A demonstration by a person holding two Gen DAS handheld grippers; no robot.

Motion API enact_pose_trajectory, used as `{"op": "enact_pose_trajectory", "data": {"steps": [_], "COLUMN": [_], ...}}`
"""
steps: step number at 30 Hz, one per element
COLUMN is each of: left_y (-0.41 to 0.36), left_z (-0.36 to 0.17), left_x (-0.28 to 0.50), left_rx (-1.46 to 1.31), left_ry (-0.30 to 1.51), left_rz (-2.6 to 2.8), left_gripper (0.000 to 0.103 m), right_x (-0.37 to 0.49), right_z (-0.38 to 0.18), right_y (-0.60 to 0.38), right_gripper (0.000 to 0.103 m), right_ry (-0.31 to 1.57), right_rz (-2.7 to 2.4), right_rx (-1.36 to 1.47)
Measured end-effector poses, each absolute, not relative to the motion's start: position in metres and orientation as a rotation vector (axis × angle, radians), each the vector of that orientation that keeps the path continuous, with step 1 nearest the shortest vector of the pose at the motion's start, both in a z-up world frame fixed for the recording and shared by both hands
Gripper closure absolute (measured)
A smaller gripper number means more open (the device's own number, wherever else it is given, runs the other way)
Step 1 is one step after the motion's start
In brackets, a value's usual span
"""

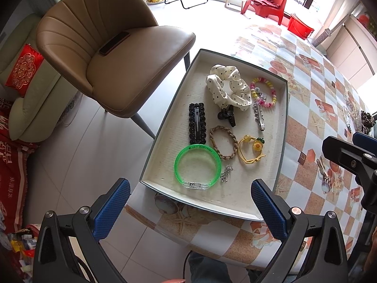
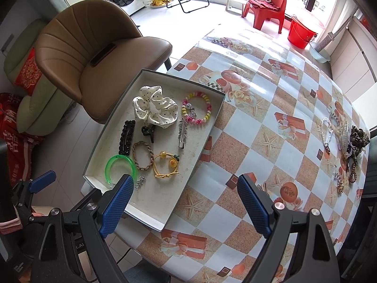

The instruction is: Organize jewelry

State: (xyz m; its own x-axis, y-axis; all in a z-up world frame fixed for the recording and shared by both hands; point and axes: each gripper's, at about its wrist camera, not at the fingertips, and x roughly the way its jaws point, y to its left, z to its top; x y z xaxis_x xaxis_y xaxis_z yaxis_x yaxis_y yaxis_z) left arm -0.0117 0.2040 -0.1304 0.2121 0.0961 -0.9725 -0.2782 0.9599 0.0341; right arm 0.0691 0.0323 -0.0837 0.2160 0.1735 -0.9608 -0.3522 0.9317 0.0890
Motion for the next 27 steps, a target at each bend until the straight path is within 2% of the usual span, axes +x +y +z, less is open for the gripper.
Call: {"op": "enact_pose_trajectory", "data": {"steps": [27], "left_y": [0.2067], "left_z": [-0.1325], "left_x": [-0.0119], "left_rx": [-0.158], "left_ry": [1.337], "left_rz": [0.281], "left_gripper": [0.0], "right_x": [0.0689], "right_z": [-0.0851], "right_y": [0.0317], "right_gripper": [0.012], "right_ry": [1.305], "right_rz": [0.368], "right_rx": [-0.161]}}
